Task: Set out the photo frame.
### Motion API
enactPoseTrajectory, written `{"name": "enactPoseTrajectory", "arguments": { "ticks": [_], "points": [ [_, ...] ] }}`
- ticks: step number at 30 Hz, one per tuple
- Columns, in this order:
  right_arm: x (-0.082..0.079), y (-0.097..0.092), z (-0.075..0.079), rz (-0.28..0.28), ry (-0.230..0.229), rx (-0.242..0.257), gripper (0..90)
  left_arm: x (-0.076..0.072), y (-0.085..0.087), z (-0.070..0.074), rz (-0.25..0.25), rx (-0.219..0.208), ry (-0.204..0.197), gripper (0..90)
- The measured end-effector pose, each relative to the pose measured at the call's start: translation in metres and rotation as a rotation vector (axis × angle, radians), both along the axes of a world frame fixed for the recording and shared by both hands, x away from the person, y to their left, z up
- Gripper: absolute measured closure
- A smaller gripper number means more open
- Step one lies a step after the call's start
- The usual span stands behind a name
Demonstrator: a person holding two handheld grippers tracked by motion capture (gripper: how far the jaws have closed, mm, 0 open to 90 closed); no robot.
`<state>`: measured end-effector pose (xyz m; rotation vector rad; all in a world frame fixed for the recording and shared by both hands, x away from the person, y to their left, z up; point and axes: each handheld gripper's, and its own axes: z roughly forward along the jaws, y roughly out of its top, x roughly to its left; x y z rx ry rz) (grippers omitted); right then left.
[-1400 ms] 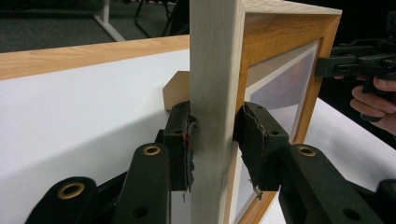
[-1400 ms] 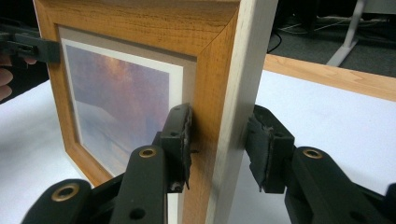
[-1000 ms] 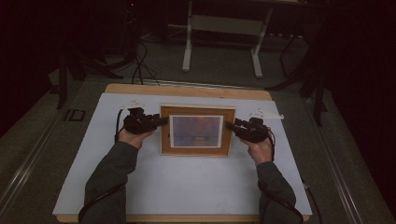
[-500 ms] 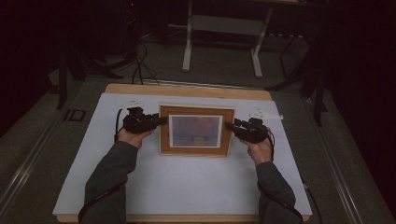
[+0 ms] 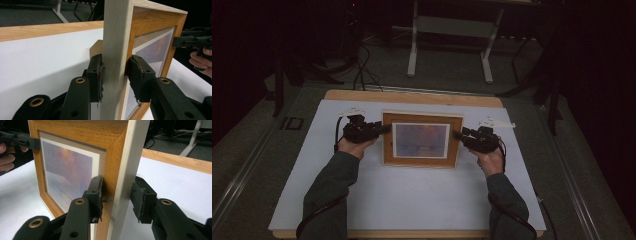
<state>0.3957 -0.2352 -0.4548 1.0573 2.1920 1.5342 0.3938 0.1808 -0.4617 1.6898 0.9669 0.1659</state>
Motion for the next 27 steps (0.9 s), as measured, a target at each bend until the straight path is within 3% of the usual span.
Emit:
{"name": "enactPoseTrajectory", "arguments": {
  "ticks": [22,27],
  "points": [
    [0.0028,-0.0016,0.0004,0.003,0.001,0.0,62.4,-0.0052,0.0001,0.0024,-0.011,-0.013,0.037,65.0],
    [0.0004,-0.0041,0.0007,0.001,0.004,-0.012,54.9,-0.0071,0.0052,0.0039,-0.003,-0.065,0.025,58.8]
  ]
}}
